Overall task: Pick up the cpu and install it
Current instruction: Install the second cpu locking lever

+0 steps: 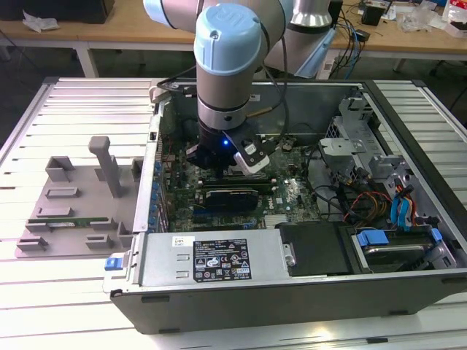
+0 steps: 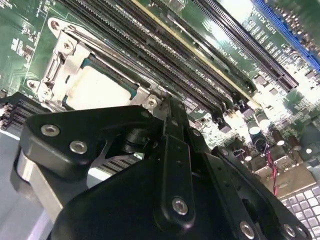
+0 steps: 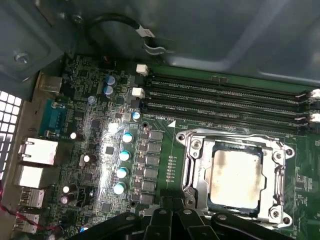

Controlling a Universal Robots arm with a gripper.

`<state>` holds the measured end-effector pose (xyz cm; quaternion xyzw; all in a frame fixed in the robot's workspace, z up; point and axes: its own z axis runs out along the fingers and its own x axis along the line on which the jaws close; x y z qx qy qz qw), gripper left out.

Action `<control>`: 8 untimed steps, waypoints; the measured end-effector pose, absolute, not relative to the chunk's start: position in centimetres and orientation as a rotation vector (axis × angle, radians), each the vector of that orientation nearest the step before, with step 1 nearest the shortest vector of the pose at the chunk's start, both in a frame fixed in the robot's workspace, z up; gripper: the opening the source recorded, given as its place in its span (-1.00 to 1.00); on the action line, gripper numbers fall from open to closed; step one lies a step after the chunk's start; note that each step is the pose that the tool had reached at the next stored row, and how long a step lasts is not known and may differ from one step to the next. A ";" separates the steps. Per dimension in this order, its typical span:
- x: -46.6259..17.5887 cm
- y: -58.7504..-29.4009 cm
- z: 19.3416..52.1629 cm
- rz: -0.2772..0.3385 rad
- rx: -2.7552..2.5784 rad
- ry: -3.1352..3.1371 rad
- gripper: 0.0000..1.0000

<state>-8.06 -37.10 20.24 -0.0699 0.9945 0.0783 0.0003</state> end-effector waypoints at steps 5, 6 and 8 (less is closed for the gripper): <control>-5.8 -36.4 21.6 0.097 -0.220 3.158 -0.79; -5.6 -36.3 21.6 0.093 -0.219 3.161 -0.79; -4.7 -36.0 21.6 0.077 -0.220 3.172 -0.79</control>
